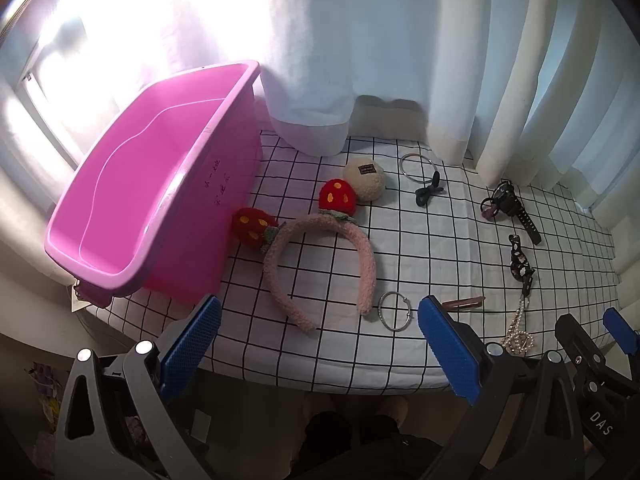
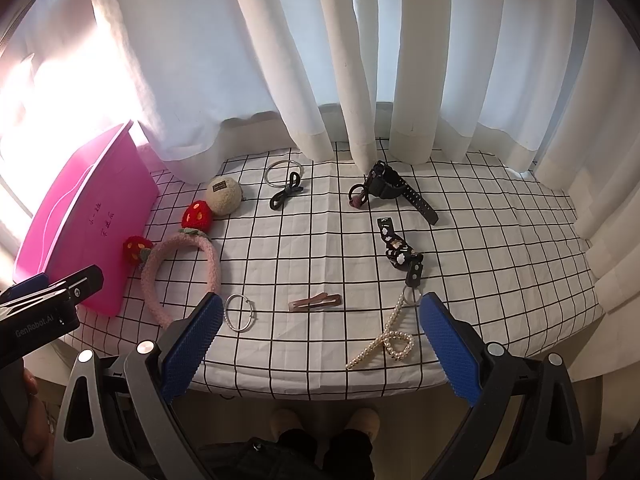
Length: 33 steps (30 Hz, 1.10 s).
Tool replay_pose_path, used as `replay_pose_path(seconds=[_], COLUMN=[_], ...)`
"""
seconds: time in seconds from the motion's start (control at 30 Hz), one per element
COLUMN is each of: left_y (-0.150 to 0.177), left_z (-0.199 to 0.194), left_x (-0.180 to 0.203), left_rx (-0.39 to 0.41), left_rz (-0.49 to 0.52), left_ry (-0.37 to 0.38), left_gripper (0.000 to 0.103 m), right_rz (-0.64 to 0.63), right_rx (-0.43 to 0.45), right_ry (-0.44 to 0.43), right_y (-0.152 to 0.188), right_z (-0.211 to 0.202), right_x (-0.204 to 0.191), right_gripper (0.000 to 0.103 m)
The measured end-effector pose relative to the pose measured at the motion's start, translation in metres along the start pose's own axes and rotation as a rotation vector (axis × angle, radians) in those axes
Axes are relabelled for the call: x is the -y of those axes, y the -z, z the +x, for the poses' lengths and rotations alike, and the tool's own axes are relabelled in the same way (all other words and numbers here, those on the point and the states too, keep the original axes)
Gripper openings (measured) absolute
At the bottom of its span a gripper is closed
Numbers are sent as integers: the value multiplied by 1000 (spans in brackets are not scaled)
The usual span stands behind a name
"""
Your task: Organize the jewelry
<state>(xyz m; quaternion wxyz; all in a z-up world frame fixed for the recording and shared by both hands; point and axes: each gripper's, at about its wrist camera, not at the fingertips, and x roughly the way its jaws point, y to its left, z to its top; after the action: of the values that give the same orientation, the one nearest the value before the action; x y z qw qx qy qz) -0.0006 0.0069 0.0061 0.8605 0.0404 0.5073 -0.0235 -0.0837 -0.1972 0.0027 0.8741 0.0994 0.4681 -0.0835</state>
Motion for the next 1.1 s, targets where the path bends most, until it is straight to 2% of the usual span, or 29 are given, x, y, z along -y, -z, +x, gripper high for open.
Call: replay_pose_path(seconds=[1.1], left_y=[3], left_z=[0], left_x=[-2], left_rx=[-9], left_rz=[-1], left_ry=[7], left_gripper=[97], right_rz=[11], right_rx=[6], right_ry=[-23], right_y=[5], right_z=[-3], right_x=[0], right_gripper=[94])
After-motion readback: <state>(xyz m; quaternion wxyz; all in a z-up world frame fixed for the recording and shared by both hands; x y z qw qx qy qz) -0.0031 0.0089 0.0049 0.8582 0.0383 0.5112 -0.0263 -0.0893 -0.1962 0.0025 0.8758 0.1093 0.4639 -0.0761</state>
